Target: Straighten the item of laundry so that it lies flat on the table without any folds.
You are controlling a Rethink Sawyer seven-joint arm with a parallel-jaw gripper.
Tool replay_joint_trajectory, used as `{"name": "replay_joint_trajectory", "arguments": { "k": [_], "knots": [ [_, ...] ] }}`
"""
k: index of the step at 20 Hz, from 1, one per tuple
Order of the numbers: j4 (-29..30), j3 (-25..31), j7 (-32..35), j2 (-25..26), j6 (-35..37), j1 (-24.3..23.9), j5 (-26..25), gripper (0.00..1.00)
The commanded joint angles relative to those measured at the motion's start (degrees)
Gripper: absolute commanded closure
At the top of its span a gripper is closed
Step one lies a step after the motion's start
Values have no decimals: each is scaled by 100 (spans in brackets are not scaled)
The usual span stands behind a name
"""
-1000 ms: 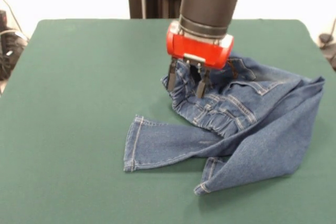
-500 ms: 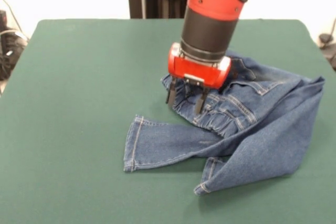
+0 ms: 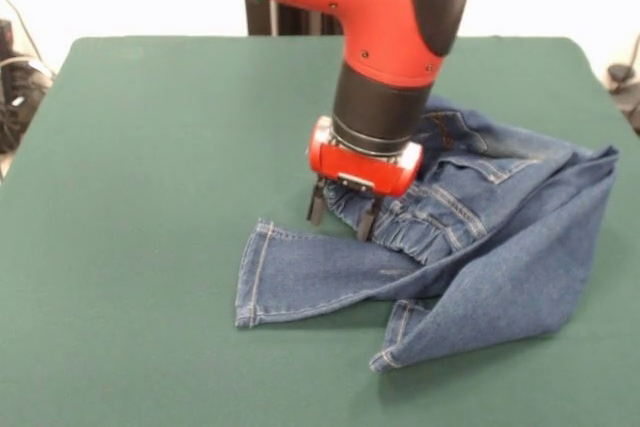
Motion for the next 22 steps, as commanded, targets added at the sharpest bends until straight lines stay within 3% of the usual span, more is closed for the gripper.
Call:
{"name": "replay_joint_trajectory", "arguments": {
  "k": [1, 14, 22],
  "knots": [
    [68, 672, -427, 214, 1234, -258, -223, 0],
    [621, 1051, -798, -851, 1910, -607, -346, 0],
    [1178, 1056, 411, -1080, 781, -468, -207, 0]
  ]
}}
